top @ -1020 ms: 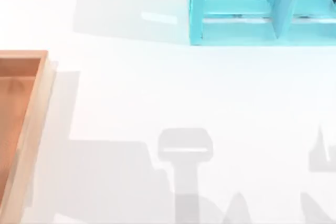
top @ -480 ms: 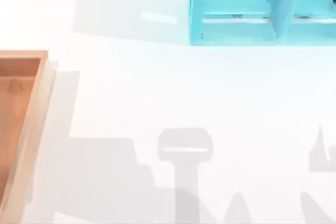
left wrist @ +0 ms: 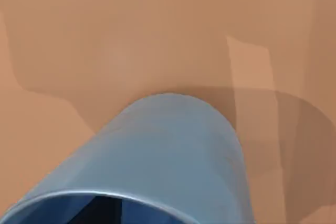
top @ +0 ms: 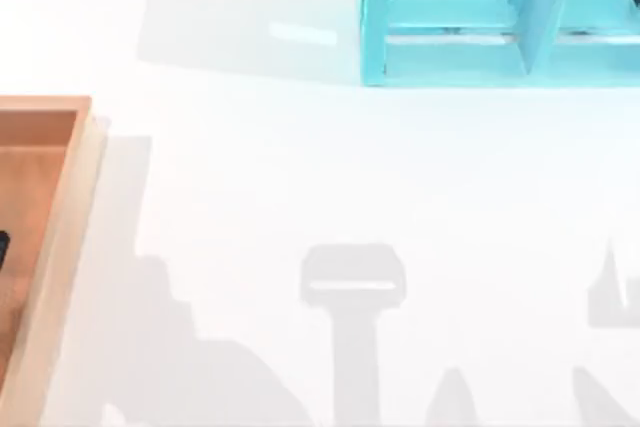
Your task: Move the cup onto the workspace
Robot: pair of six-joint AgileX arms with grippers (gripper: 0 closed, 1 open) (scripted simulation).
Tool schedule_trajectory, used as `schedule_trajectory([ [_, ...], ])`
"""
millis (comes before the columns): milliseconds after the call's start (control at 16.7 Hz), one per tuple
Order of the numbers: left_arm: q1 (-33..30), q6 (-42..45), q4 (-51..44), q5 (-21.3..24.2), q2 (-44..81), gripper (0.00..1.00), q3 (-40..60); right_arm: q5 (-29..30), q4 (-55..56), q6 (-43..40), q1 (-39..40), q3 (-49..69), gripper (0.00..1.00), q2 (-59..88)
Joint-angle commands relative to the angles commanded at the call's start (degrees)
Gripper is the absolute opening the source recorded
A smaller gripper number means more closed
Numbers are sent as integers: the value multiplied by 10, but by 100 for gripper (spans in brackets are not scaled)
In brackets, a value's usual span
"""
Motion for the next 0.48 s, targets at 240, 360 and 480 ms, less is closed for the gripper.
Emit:
schedule_trajectory([
  [240, 0, 0, 5, 0, 2, 100, -5, 0, 0, 0, 0, 0, 100, 0],
  [360, 0, 0, 5, 0, 2, 85, -5, 0, 0, 0, 0, 0, 100, 0],
  [480, 0, 0, 5, 0, 2, 70, -5, 0, 0, 0, 0, 0, 100, 0],
])
